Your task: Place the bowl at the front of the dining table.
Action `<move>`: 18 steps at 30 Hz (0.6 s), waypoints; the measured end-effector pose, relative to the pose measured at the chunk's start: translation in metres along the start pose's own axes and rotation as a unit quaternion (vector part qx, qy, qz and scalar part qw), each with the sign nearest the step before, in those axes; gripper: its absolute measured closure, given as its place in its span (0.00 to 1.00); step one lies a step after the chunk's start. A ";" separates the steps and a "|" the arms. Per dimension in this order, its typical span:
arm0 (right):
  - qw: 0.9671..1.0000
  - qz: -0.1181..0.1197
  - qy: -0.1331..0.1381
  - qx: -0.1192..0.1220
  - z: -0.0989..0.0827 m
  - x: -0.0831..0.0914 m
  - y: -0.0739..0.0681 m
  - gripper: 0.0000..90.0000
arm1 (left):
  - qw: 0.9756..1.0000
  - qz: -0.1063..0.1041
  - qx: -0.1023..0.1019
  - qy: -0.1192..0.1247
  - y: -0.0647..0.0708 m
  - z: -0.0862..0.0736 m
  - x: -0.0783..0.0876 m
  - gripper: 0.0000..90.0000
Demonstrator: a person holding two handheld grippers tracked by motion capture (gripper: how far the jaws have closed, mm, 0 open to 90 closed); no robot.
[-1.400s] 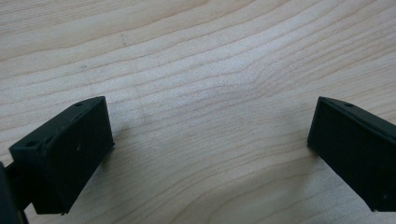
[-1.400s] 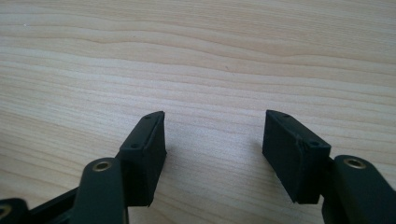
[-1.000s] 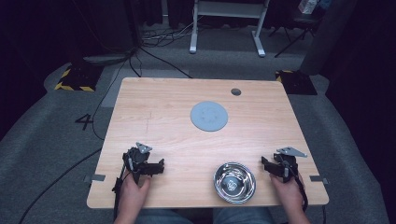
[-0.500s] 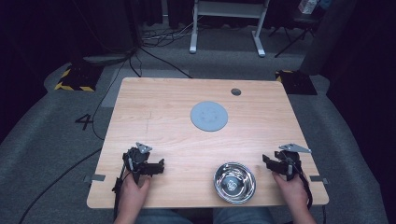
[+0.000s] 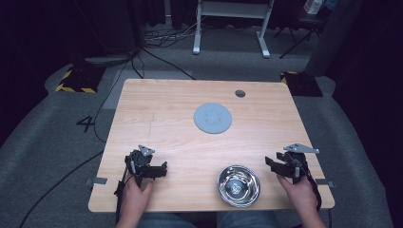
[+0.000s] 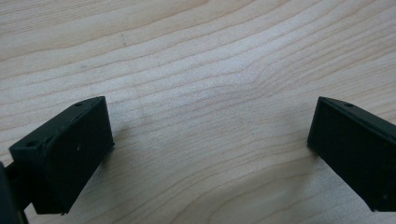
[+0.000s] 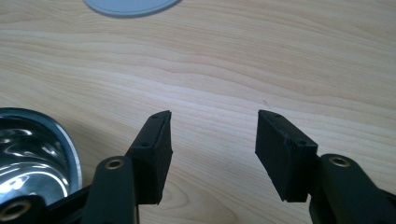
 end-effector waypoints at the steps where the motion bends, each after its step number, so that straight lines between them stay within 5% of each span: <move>1: 1.000 0.004 0.001 0.005 0.002 0.002 -0.004 0.51 | 1.000 0.000 0.000 0.000 0.000 0.000 0.000 0.00; 18: 0.998 0.060 -0.019 0.017 0.011 0.010 -0.045 0.50 | 1.000 0.000 0.000 0.000 0.000 0.000 0.000 0.00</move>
Point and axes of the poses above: each handheld gripper's, and its own axes: x roughly backward along the jaws, z roughly out of its top, y roughly to its right, the point moved 8 cm from there along -x, roughly forward along the jaws, and after that the axes turned 6 degrees about -x, right-handed, at the moved point
